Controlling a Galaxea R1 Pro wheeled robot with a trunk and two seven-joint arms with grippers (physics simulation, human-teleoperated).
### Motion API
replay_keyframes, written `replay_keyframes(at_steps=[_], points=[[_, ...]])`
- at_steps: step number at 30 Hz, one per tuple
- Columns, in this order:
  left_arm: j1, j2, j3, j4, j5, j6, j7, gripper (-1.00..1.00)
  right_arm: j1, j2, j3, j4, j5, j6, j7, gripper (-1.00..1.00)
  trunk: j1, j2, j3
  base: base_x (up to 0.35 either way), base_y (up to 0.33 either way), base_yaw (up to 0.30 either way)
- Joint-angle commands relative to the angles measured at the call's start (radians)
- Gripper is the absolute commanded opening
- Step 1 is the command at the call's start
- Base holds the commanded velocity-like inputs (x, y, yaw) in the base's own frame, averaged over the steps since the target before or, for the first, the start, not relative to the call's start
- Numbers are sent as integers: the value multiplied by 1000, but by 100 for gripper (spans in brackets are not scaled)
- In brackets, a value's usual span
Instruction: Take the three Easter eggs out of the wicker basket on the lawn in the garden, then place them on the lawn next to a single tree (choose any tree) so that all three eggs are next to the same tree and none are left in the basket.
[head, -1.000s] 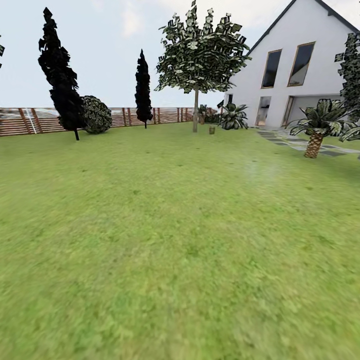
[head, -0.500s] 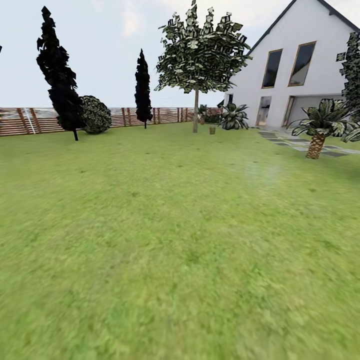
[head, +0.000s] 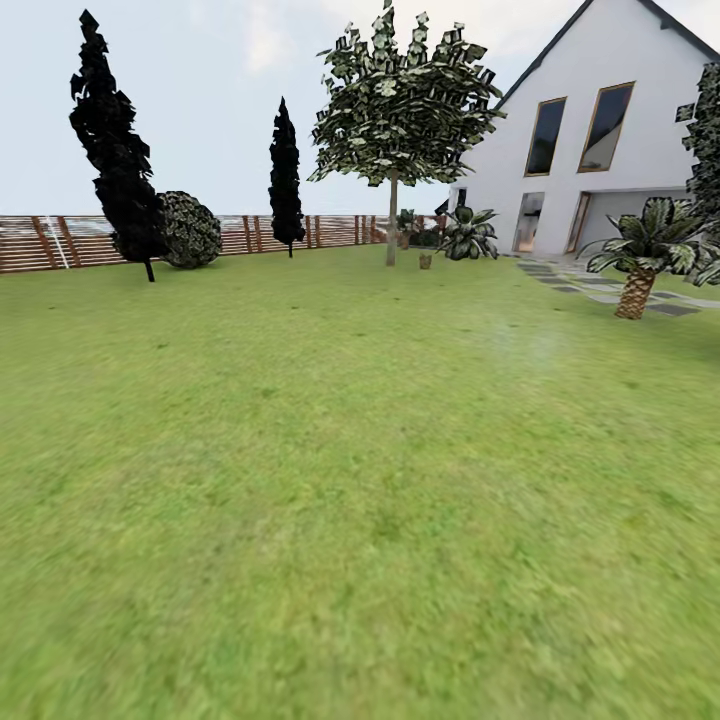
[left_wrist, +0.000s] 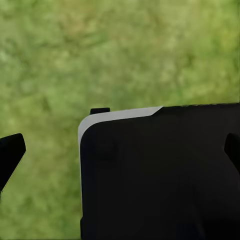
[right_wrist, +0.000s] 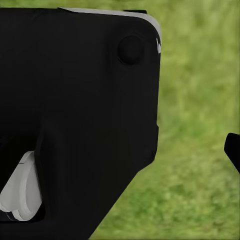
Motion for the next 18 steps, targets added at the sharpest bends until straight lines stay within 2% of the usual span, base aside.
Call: replay_keyframes(at_steps=[1,18], points=[[-1,0,-2,1,-1,-3,-2,100,0,0,-1,-1,1,-2,0,100,1,-1,-1,211,0,0],[-1,1,-2,1,-1,-3,-2,100,0,-1,0,-11,4,-2,0,100,1,-1,-1,201,0,0]])
